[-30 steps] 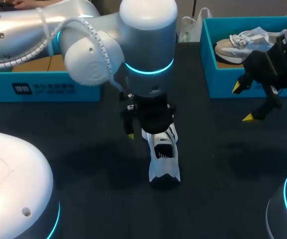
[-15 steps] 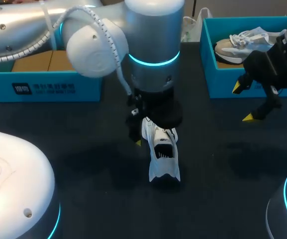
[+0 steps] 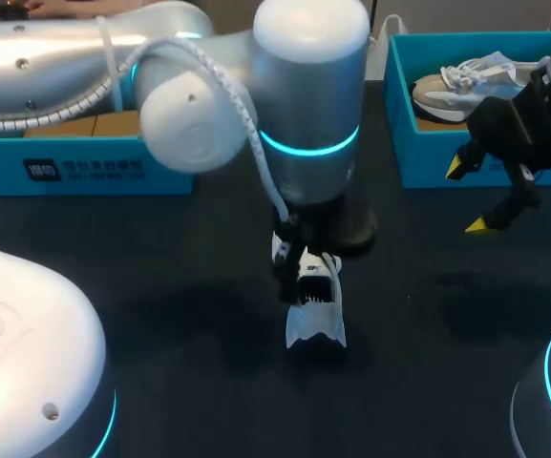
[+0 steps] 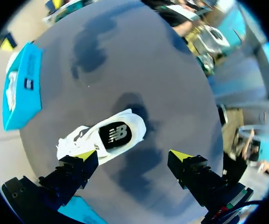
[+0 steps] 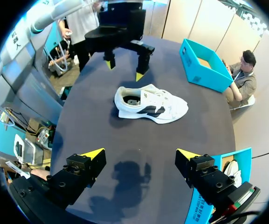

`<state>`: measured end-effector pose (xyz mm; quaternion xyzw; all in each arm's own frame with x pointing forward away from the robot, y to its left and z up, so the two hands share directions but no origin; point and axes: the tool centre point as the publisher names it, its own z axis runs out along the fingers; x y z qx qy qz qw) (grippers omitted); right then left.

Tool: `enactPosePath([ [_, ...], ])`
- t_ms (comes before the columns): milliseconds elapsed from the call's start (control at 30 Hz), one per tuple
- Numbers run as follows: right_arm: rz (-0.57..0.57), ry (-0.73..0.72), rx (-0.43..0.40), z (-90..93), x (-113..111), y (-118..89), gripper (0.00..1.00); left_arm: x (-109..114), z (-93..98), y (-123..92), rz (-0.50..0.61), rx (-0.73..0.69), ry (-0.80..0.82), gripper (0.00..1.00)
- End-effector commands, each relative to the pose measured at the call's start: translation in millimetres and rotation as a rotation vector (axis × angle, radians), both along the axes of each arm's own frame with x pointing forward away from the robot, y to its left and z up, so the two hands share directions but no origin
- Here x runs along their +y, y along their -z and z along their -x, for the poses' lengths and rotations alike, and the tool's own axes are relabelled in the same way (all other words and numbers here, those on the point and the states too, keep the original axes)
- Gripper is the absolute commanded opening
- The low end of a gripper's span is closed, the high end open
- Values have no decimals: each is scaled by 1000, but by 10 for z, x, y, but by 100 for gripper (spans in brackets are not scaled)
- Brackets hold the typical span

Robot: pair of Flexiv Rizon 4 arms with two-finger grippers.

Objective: Take the shoe out of the shoebox, open the shoe tongue, remove and reinsert the insole, then place the shoe into the shoebox

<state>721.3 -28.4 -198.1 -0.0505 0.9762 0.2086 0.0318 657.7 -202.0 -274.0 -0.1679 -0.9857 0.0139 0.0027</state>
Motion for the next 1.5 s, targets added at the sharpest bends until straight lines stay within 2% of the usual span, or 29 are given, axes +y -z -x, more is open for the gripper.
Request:
enactPosePath([
  [33, 1, 0, 0, -7, 5, 10, 100, -5, 37, 246, 123, 2, -566, 100],
  [300, 1, 0, 0, -7, 5, 10, 100, -86, 86, 534, 115, -42, -582, 100],
  [500, 1, 0, 0, -7, 5, 10, 100, -142, 190, 639, 113, -66, -578, 100],
  [800, 1, 0, 0, -7, 5, 10, 100, -237, 245, 811, 88, -58, -524, 100],
  [1267, 1, 0, 0, -7, 5, 10, 100, -253, 189, 947, 57, -48, -447, 100],
  [1500, 1, 0, 0, -7, 5, 10, 100, -289, 196, 1099, 24, -37, -436, 100],
])
